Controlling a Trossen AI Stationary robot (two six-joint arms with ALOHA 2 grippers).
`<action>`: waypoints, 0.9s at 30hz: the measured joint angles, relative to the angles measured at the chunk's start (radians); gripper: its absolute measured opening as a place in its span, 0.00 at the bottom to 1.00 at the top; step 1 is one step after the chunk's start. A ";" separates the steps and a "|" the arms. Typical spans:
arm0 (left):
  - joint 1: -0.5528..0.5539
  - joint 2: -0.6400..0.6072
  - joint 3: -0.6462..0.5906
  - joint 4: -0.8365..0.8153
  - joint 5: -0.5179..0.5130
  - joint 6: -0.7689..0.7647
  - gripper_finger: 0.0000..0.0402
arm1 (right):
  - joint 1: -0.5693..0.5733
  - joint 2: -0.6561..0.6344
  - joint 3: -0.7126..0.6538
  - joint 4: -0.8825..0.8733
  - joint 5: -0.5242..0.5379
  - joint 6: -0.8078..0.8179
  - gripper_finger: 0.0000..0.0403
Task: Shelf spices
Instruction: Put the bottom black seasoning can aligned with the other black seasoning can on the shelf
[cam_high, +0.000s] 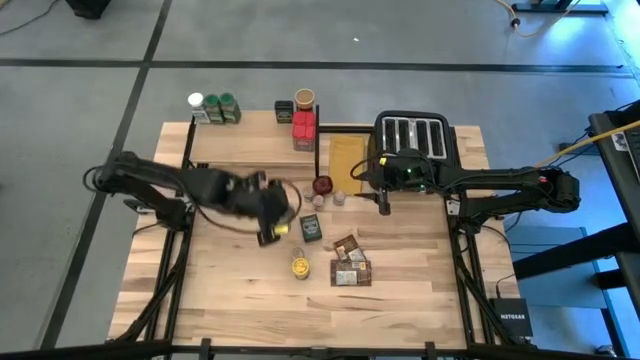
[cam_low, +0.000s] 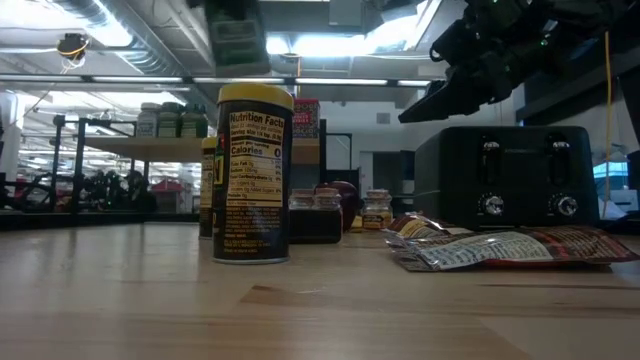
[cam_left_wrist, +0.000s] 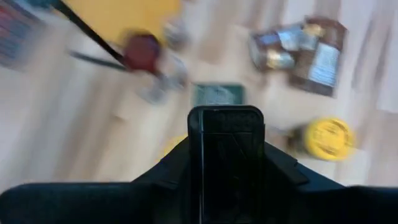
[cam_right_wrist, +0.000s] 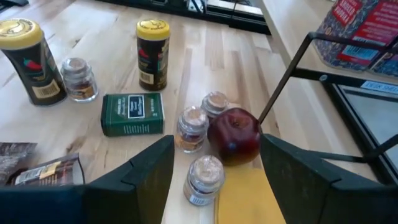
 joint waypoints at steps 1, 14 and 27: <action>0.029 -0.008 0.026 -0.021 -0.016 0.046 0.28 | 0.000 0.000 0.000 -0.002 0.000 -0.001 0.60; 0.611 -0.029 0.099 0.000 0.069 0.698 0.28 | -0.001 0.000 0.000 -0.002 0.000 -0.002 0.60; 0.914 0.081 0.099 0.083 0.264 1.042 0.28 | -0.001 0.000 0.000 0.011 0.090 -0.002 0.60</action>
